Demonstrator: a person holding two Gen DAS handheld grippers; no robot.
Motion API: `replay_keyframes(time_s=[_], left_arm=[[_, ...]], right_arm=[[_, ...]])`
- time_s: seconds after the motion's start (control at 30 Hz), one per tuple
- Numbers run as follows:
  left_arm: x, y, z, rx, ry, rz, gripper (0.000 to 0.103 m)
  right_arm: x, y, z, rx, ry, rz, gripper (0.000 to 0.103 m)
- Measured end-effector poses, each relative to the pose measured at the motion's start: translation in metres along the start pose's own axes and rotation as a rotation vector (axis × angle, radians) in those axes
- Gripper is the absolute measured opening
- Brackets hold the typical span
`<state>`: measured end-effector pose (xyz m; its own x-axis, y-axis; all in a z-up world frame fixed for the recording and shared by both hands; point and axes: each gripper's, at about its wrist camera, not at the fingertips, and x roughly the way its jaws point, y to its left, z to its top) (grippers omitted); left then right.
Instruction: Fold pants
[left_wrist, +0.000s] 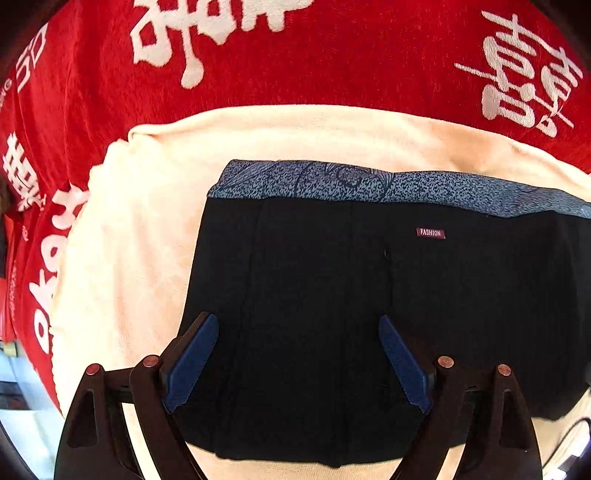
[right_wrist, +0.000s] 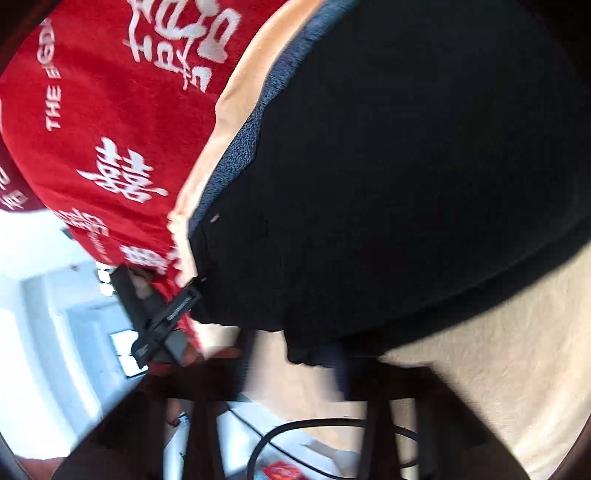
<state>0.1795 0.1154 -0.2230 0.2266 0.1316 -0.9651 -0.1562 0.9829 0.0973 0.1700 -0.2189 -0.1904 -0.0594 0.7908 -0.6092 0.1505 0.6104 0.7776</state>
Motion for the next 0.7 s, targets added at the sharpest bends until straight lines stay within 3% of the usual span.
replay_keyframes(time_s=[0.1,0.17,0.2,0.27,0.3,0.37,0.4,0.53,0.7], left_arm=[[-0.005,0.008,-0.01,0.026,0.014,-0.007,0.09],[0.0,0.016,-0.021,0.044,0.011,-0.02,0.09],[0.003,0.021,-0.024,0.039,0.008,-0.017,0.097],[0.011,0.032,-0.029,-0.009,0.01,-0.021,0.103],[0.012,0.036,-0.03,-0.035,0.015,-0.037,0.103],[0.013,0.041,-0.031,-0.053,0.018,-0.047,0.103],[0.013,0.042,-0.03,-0.046,0.018,-0.039,0.103],[-0.004,0.043,-0.027,-0.053,0.0,-0.013,0.103],[-0.03,0.041,-0.026,-0.106,-0.086,-0.078,0.103]], right_arm=[[-0.004,0.02,-0.011,-0.091,0.001,-0.036,0.009],[0.008,0.006,-0.02,-0.096,0.036,-0.144,0.009],[0.017,-0.009,-0.023,-0.062,0.056,-0.187,0.009],[0.017,-0.023,-0.024,0.009,0.049,-0.121,0.009],[0.014,-0.023,-0.025,0.023,0.071,-0.104,0.015],[0.007,-0.017,-0.028,-0.001,0.138,-0.154,0.033],[0.002,-0.009,-0.03,-0.04,0.157,-0.175,0.04],[-0.012,0.062,-0.011,-0.315,0.158,-0.198,0.04],[0.056,0.156,0.045,-0.632,0.207,-0.242,0.046]])
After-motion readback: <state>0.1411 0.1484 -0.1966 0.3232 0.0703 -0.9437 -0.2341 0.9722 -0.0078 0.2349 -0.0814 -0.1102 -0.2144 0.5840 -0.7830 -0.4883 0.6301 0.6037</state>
